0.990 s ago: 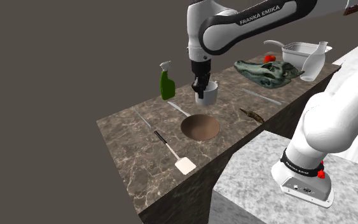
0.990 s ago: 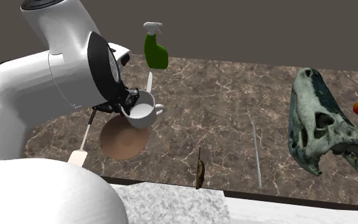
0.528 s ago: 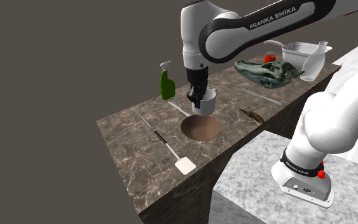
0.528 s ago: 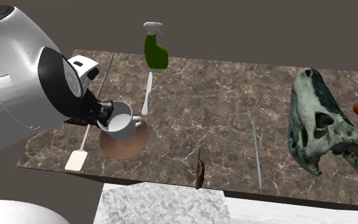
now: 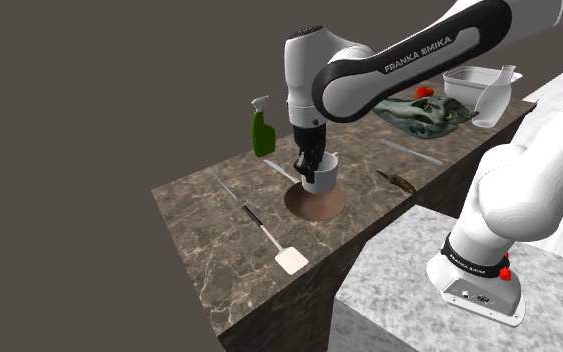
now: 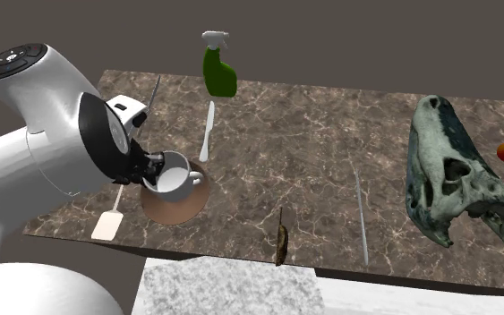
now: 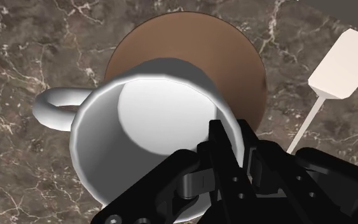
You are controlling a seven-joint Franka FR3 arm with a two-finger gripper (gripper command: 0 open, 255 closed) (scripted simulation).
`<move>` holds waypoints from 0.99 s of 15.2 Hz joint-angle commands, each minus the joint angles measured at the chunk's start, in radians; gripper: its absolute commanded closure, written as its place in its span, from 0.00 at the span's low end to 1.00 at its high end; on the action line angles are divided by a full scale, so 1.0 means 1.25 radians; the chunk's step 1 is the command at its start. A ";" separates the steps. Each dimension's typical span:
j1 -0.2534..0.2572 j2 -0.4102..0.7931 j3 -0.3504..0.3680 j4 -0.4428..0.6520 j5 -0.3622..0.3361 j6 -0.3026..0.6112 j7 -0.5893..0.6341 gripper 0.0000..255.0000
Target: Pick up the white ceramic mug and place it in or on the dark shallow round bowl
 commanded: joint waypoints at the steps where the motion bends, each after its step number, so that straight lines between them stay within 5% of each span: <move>1: 0.000 0.005 0.001 -0.019 0.000 0.024 0.001 1.00; 8: -0.001 0.037 0.007 -0.064 -0.003 0.101 0.007 1.00; 15: -0.001 0.037 0.007 -0.064 -0.003 0.101 0.007 1.00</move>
